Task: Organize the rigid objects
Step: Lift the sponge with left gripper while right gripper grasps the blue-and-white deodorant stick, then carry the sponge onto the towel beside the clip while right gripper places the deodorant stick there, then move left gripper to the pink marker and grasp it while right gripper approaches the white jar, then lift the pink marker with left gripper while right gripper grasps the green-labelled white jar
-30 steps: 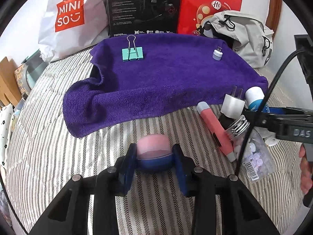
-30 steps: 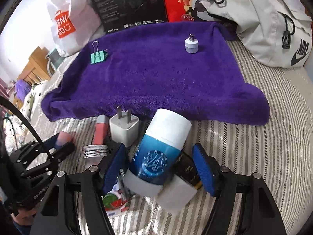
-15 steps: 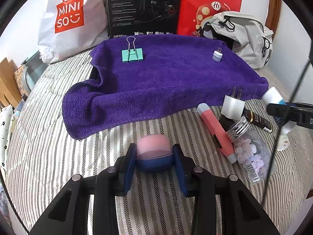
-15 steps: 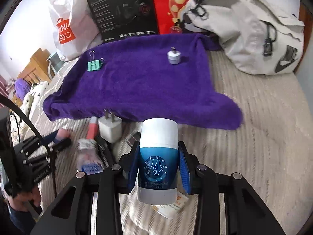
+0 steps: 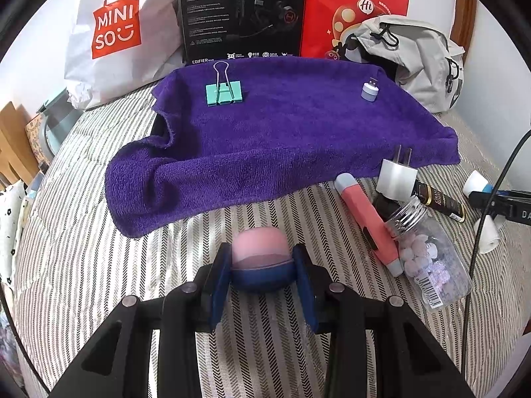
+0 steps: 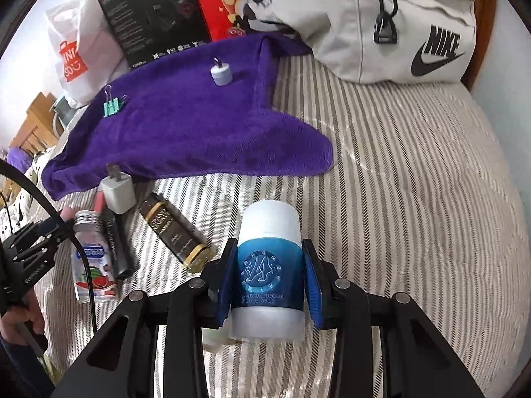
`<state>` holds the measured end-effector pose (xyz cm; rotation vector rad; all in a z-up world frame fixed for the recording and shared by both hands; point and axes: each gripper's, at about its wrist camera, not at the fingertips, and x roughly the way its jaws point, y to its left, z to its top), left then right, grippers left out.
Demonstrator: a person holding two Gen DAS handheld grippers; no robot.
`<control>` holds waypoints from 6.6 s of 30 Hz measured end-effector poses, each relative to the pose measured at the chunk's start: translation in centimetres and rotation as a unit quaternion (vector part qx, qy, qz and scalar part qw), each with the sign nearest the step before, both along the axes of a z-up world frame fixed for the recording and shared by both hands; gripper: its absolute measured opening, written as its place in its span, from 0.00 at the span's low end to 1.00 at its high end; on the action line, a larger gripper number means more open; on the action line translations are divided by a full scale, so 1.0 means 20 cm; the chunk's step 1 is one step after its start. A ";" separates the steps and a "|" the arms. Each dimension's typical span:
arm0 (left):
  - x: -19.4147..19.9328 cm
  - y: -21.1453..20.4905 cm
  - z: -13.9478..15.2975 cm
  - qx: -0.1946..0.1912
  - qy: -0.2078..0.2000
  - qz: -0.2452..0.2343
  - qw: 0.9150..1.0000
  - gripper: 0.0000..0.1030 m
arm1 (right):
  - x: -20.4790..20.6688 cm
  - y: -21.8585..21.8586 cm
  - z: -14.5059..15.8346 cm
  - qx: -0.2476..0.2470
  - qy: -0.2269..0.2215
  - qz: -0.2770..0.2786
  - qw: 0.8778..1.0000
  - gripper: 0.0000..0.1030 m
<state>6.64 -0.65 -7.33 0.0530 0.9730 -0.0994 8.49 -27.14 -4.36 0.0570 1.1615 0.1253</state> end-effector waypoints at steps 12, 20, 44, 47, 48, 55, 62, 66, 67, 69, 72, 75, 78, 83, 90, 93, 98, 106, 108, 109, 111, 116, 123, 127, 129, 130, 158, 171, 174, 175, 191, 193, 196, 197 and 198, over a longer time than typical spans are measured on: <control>-0.01 -0.01 0.00 0.005 -0.001 0.001 1.000 0.35 | -0.06 0.03 -0.01 -0.031 -0.010 0.017 0.999 0.37; -0.01 0.00 0.00 0.003 -0.007 0.003 1.000 0.34 | -0.07 0.05 -0.02 -0.049 -0.027 0.025 0.998 0.36; 0.03 0.09 0.21 -0.045 -0.021 0.013 0.999 0.34 | -0.07 -0.02 0.16 0.028 -0.034 0.044 0.998 0.35; 0.05 0.09 0.22 -0.048 -0.023 0.012 0.999 0.34 | -0.06 0.00 0.18 0.032 -0.036 0.052 0.997 0.35; 0.05 0.09 0.23 -0.048 -0.023 0.012 0.998 0.34 | -0.06 0.01 0.19 0.035 -0.037 0.053 0.997 0.35; 0.13 0.10 0.28 -0.046 -0.027 0.012 0.999 0.34 | 0.02 0.06 0.26 0.045 -0.050 0.066 0.996 0.35; 0.25 0.12 0.30 -0.048 -0.030 0.019 0.998 0.34 | 0.25 0.13 0.30 0.052 -0.066 0.076 0.994 0.35; 0.31 0.13 0.27 -0.044 -0.025 0.022 0.998 0.34 | 0.40 0.18 0.23 0.049 -0.061 0.073 0.994 0.35; 0.32 0.14 0.27 -0.045 -0.024 0.023 0.998 0.34 | 0.44 0.18 0.21 0.049 -0.058 0.073 0.994 0.35; 0.33 0.15 0.26 -0.046 -0.021 0.025 0.998 0.34 | 0.52 0.22 0.14 0.044 -0.047 0.073 0.995 0.35; 0.35 0.17 0.24 -0.048 -0.016 0.029 0.998 0.34 | 0.60 0.26 0.06 0.028 -0.035 0.072 0.996 0.35; 0.38 0.18 0.23 -0.049 -0.013 0.029 0.998 0.34 | 0.65 0.28 0.00 0.015 -0.029 0.070 0.997 0.35; 0.42 0.18 0.22 -0.047 -0.010 0.027 0.998 0.34 | 0.67 0.31 -0.02 0.016 -0.029 0.075 0.997 0.35; 0.49 0.18 0.19 -0.051 -0.011 0.027 0.998 0.34 | 0.69 0.36 -0.04 -0.008 -0.030 0.084 0.996 0.35; 0.62 0.18 0.13 -0.055 -0.001 0.030 0.998 0.34 | 0.70 0.34 -0.03 0.002 -0.022 0.096 0.995 0.39; 0.65 0.17 0.11 -0.053 0.003 0.030 0.998 0.34 | 0.68 0.31 0.00 0.010 -0.025 0.087 0.996 0.44; 0.73 0.16 0.07 -0.048 0.009 0.030 0.998 0.34 | 0.62 0.25 0.07 0.036 -0.028 0.077 0.996 0.47; 0.81 0.15 0.02 -0.024 0.017 0.022 0.999 0.34 | 0.46 0.20 0.17 0.027 -0.038 0.074 0.996 0.55; 0.81 0.14 0.02 -0.016 0.016 0.019 1.000 0.34 | 0.42 0.18 0.19 0.024 -0.038 0.072 0.996 0.55; 0.81 0.14 0.02 -0.009 0.014 0.016 1.000 0.34 | 0.39 0.17 0.19 0.024 -0.041 0.070 0.996 0.55; 0.80 0.12 0.01 0.005 0.011 0.010 1.000 0.35 | 0.36 0.15 0.20 0.028 -0.041 0.064 0.997 0.55; 0.77 0.12 0.01 -0.005 0.020 0.014 1.000 0.58 | 0.26 0.09 0.20 0.034 -0.033 0.049 0.998 0.58; 0.68 0.13 0.05 -0.013 0.017 0.031 0.999 0.64 | 0.13 -0.01 0.19 0.039 -0.026 0.023 0.999 0.58; 0.57 0.12 0.13 -0.016 0.001 0.036 0.999 0.64 | 0.07 -0.04 0.21 0.044 -0.031 0.016 0.998 0.58; 0.50 0.09 0.16 -0.014 0.000 0.033 0.999 0.64 | 0.05 -0.04 0.22 0.044 -0.034 0.014 0.998 0.58; 0.47 0.08 0.17 -0.015 0.002 0.029 0.999 0.64 | 0.03 -0.04 0.22 0.045 -0.035 0.013 0.998 0.58; 0.18 -0.22 0.04 -0.014 0.045 -0.015 0.999 0.66 | -0.24 -0.10 0.22 0.045 -0.028 0.010 0.999 0.59; 0.12 -0.17 0.02 0.017 0.039 -0.023 0.999 0.58 | -0.20 -0.02 0.18 0.039 -0.018 0.029 0.999 0.59; 0.13 -0.20 0.02 0.014 0.031 -0.042 0.999 0.45 | -0.20 0.00 0.17 0.037 -0.018 0.033 0.999 0.59; 0.13 -0.21 0.02 0.015 0.029 -0.048 0.998 0.42 | -0.20 0.00 0.17 0.036 -0.018 0.035 0.999 0.59; 0.08 -0.21 0.03 -0.011 0.024 -0.076 0.997 0.15 | -0.18 0.18 0.11 0.034 -0.005 0.074 0.997 0.59; 0.08 -0.21 0.03 -0.012 0.024 -0.078 0.997 0.15 | -0.17 0.21 0.07 0.027 0.000 0.073 0.997 0.59; 0.08 -0.19 0.03 -0.021 0.023 -0.078 0.996 0.16 | -0.16 0.24 0.01 0.027 0.011 0.071 0.997 0.58; 0.08 -0.18 0.03 -0.026 0.023 -0.078 0.996 0.16 | -0.17 0.25 0.00 0.019 0.013 0.075 0.997 0.58; 0.08 -0.18 0.03 -0.029 0.023 -0.078 0.996 0.16 | -0.18 0.26 0.00 0.005 0.009 0.082 0.997 0.57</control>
